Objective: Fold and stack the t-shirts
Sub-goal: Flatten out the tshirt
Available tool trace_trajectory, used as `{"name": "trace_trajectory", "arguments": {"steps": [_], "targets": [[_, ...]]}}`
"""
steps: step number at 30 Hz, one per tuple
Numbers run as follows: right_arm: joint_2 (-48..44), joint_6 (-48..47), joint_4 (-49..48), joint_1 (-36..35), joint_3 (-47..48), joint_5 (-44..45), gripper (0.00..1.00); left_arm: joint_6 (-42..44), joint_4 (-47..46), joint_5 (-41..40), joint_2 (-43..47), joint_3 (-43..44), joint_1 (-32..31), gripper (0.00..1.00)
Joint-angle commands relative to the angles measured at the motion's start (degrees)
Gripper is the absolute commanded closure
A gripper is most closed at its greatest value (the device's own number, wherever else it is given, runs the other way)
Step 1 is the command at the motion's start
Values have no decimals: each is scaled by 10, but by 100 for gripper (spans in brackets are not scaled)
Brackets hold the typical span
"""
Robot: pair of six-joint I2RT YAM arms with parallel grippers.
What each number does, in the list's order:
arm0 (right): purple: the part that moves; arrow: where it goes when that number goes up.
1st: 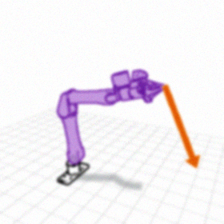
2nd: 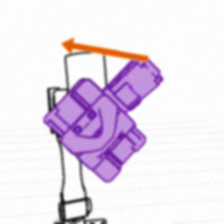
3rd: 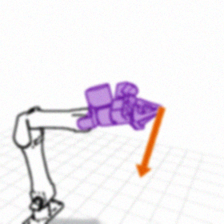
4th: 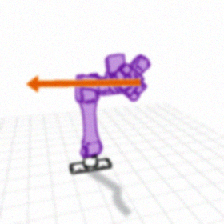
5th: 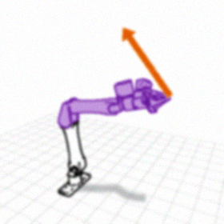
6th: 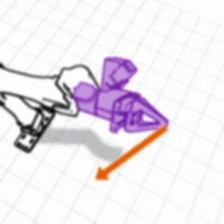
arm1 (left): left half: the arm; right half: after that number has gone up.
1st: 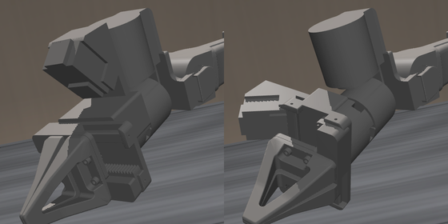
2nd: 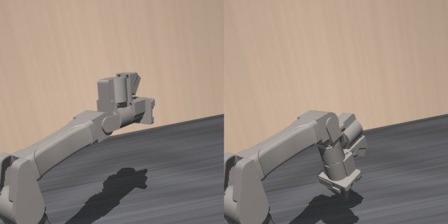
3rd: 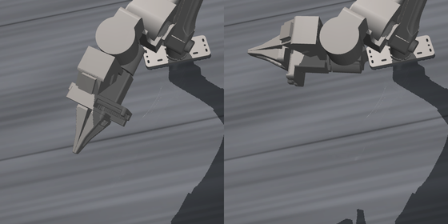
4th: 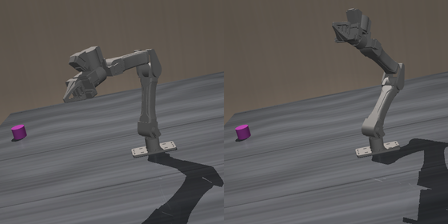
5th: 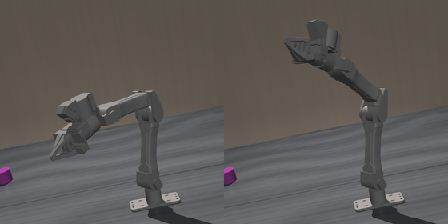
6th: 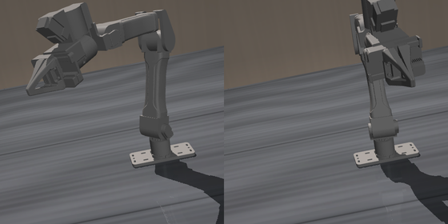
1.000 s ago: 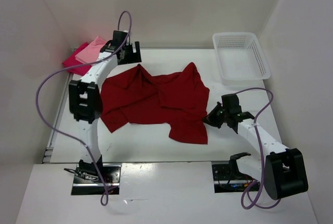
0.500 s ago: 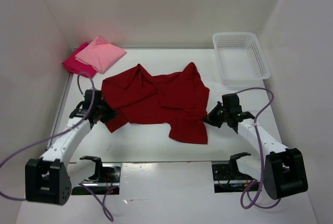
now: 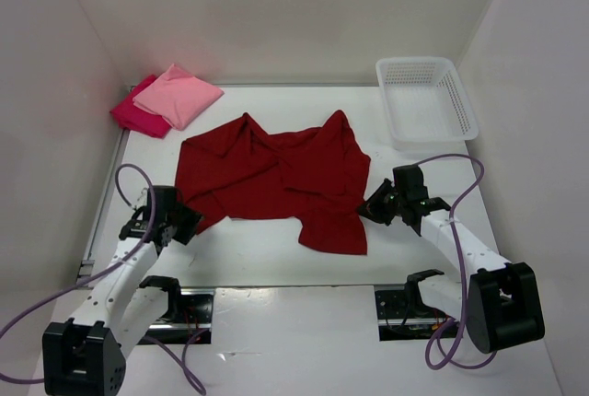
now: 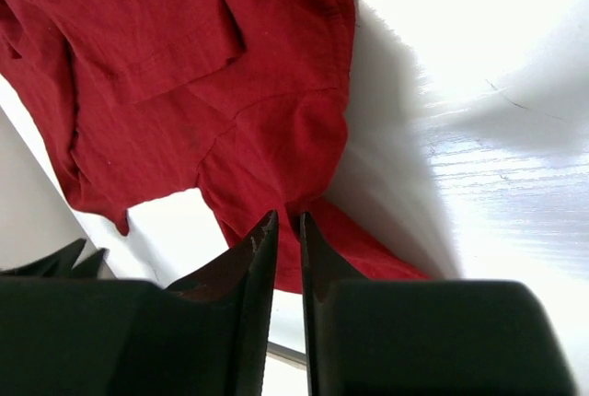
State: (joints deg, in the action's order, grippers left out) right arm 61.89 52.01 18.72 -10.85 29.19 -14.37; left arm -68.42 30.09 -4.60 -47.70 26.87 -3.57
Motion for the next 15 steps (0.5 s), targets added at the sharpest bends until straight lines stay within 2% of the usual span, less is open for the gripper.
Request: {"name": "trace_trajectory", "arguments": {"steps": [1,4,6,9,15], "targets": [[-12,-6,-26,5,9,-7,79,-47,11,-37,6,-28,13,45],[-18,-6,-32,5,9,-12,79,-64,11,-37,13,-35,13,39],[-18,-6,-32,5,9,-12,79,-79,11,-37,18,-47,13,39],[-18,-6,-32,5,9,-18,79,-85,2,-30,8,-53,18,45],[-18,-6,-37,5,15,-18,78,-91,-10,-41,-77,-38,18,61]]}}
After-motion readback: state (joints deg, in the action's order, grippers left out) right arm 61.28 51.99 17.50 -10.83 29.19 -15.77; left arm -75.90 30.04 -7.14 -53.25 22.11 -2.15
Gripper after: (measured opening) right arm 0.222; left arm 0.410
